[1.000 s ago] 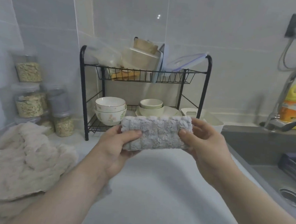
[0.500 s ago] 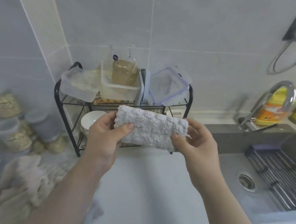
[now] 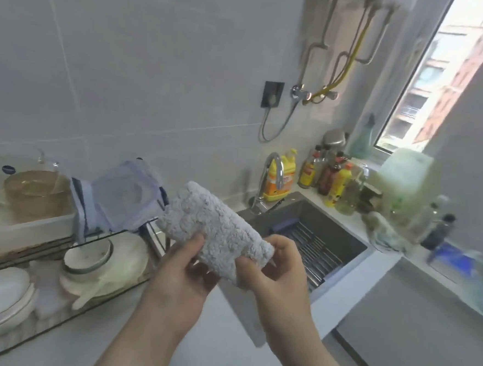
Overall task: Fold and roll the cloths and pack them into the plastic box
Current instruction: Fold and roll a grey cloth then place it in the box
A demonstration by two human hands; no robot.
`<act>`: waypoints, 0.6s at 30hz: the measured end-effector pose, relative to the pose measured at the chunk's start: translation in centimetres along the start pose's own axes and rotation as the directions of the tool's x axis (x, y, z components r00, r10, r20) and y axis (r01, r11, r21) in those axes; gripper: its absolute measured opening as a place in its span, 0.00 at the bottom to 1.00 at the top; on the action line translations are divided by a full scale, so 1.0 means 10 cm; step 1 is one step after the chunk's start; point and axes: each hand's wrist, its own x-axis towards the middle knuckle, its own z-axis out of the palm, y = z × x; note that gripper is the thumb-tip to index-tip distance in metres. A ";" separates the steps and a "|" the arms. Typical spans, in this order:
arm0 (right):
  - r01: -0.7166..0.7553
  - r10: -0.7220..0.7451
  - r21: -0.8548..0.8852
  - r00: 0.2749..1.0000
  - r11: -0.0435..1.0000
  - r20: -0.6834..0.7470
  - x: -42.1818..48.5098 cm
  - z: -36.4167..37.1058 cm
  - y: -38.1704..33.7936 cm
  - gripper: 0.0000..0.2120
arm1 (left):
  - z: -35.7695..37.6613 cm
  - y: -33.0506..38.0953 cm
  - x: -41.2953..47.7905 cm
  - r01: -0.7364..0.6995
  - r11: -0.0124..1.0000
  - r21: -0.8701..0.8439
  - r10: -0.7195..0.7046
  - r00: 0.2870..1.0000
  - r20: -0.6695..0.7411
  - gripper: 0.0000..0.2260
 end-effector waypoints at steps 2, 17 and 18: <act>0.001 -0.005 -0.079 0.999 0.997 -0.046 -0.04 -0.38 -0.12 0.14 | 0.30 -0.21 0.13 0.028 0.996 0.084 -0.032 0.999 0.042 0.16; 0.045 -0.127 -0.198 0.898 0.979 -0.422 -0.19 -3.76 -0.93 0.27 | 2.74 -3.03 0.46 0.169 0.752 0.637 -0.569 0.655 0.498 0.16; 0.032 -0.121 -0.200 0.886 0.979 -0.448 -0.21 -4.01 -0.95 0.28 | 2.90 -3.26 0.45 0.203 0.738 0.643 -0.599 0.636 0.487 0.20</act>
